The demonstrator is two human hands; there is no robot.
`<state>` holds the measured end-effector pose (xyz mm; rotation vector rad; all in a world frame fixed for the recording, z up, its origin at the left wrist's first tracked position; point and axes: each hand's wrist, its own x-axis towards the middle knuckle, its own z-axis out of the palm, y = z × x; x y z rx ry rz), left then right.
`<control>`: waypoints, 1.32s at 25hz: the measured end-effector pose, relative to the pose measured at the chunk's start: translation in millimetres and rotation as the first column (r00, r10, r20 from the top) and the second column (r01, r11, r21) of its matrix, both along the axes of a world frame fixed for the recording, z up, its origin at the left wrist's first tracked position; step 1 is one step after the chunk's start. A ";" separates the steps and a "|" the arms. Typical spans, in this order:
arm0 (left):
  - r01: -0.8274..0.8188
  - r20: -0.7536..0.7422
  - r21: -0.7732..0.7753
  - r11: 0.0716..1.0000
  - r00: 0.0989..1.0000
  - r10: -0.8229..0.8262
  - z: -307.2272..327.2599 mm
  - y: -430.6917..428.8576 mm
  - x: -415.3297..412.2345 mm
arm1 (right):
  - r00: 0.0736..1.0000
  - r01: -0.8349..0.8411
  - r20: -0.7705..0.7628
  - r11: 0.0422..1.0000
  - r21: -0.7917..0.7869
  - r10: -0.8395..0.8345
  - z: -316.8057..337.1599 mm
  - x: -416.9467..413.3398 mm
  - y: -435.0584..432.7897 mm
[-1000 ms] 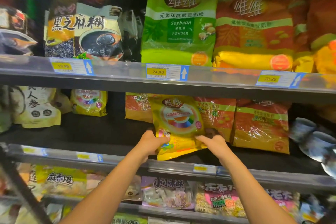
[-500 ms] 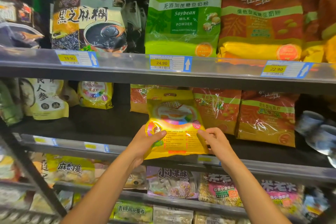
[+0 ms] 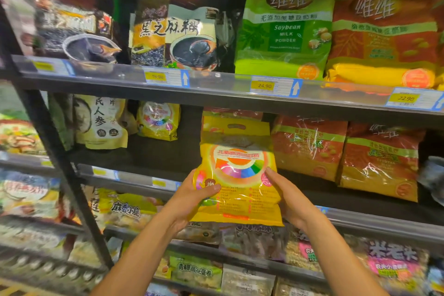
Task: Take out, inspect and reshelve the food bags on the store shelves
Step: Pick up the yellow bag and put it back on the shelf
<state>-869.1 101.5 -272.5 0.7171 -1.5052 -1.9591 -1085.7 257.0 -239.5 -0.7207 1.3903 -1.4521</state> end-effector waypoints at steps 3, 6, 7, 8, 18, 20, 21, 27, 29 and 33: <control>-0.002 0.024 -0.043 0.999 1.000 0.003 -0.1 -1.1 38.4 | 0.996 -0.079 0.036 0.995 -0.055 0.081 -3.3 34.7 -14.1; -0.014 0.023 -0.061 0.998 1.000 0.016 -2.3 -9.2 86.6 | 0.998 -0.062 -0.012 0.997 -0.038 0.062 -11.0 78.0 -31.8; -0.020 0.028 -0.064 0.998 0.999 0.022 -1.8 -12.3 104.6 | 0.998 -0.063 -0.016 0.997 -0.032 0.063 -12.5 94.8 -37.6; -0.022 0.028 -0.069 0.997 0.999 0.024 -2.8 -16.4 122.7 | 0.997 -0.069 -0.018 0.997 -0.031 0.069 -13.0 111.8 -42.9; -0.099 0.093 -0.123 0.988 0.990 0.111 -2.3 -54.9 264.2 | 0.991 -0.021 -0.134 0.997 -0.070 0.011 -12.8 246.6 -91.9; -0.122 0.107 -0.156 0.980 0.984 0.139 -3.5 -61.4 276.5 | 0.988 -0.007 -0.155 0.996 -0.088 -0.007 -12.4 260.9 -98.7; -0.140 0.117 -0.179 0.974 0.980 0.162 -3.2 -64.4 283.0 | 0.987 0.000 -0.162 0.996 -0.095 -0.016 -12.5 267.7 -102.4; -0.213 0.151 -0.291 0.933 0.953 0.264 0.0 -85.8 298.6 | 0.981 -0.026 -0.196 0.993 -0.115 0.003 -9.5 283.4 -124.9; -0.214 0.154 -0.309 0.927 0.950 0.270 1.6 -94.9 296.0 | 0.974 -0.053 -0.224 0.993 -0.110 0.027 -7.9 282.2 -133.1; -0.188 0.181 -0.379 0.906 0.945 0.272 12.1 -119.5 282.5 | 0.966 -0.044 -0.258 0.991 -0.127 0.009 -5.5 273.2 -157.4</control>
